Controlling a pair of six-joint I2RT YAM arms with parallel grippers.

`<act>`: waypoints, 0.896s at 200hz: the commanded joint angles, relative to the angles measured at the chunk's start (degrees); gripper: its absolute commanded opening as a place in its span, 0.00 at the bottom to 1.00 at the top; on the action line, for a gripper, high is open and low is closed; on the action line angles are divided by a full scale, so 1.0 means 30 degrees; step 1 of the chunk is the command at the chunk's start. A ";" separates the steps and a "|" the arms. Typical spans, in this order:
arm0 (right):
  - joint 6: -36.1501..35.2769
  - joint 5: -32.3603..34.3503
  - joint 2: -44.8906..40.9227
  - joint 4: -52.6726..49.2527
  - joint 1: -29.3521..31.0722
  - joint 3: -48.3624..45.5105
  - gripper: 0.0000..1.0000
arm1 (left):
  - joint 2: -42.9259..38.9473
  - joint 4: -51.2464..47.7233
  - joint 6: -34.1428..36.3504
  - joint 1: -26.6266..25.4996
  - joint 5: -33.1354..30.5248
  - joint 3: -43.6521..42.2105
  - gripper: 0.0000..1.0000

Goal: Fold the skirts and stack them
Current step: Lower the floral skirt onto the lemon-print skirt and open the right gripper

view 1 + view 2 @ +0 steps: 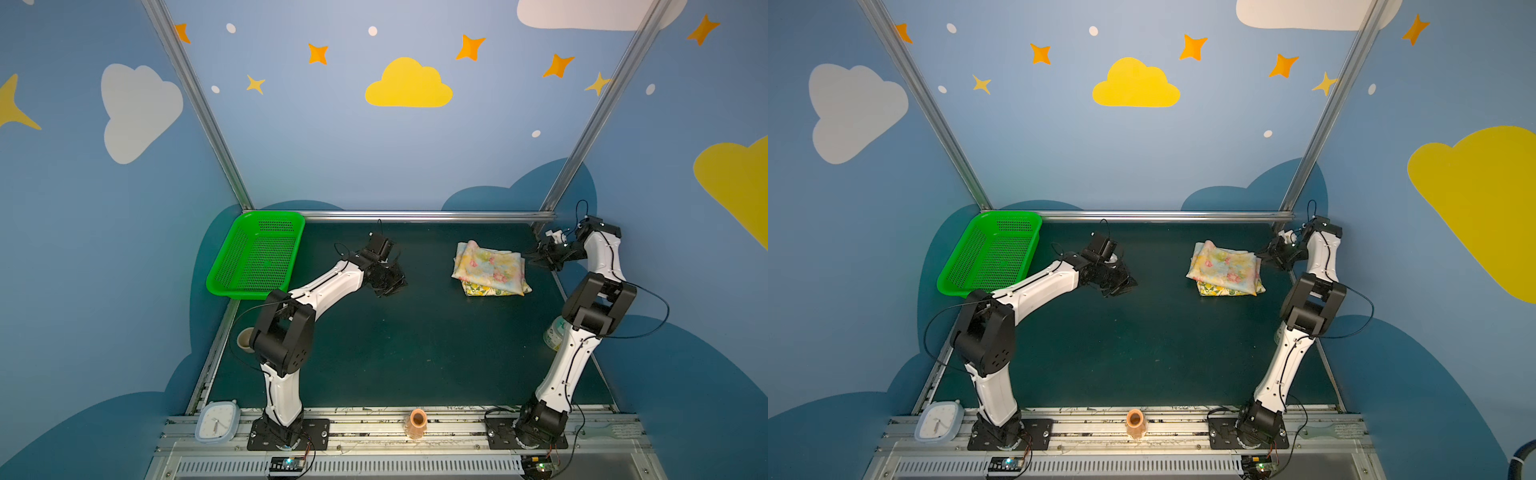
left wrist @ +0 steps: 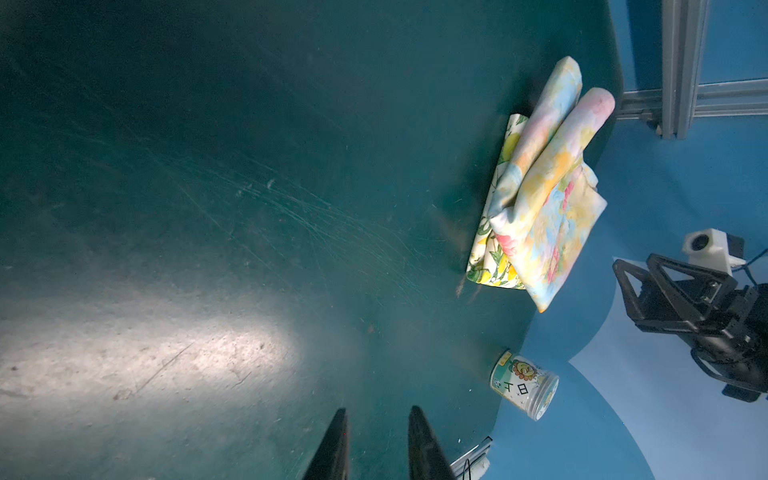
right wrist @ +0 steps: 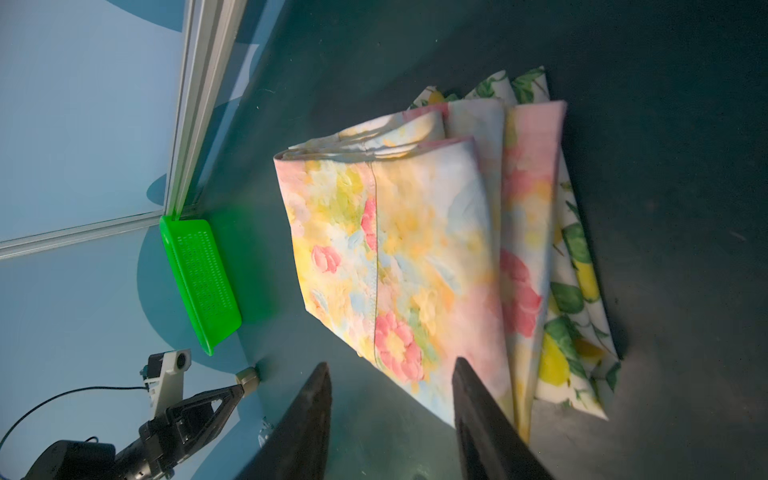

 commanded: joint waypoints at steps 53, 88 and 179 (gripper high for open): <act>0.0876 0.5063 -0.1458 -0.1412 0.1475 -0.3888 0.48 | 0.1767 0.1501 0.0470 -0.0031 0.1669 0.1254 0.27; 0.1366 0.5909 -0.1818 -0.0467 0.2060 -0.5751 0.46 | 0.1435 0.1379 0.0934 -0.0027 0.1819 0.0756 0.27; 0.2220 0.8406 -0.2703 0.0847 0.2662 -0.6356 0.11 | 0.0429 0.2045 0.0863 0.0148 0.1662 -0.1077 0.27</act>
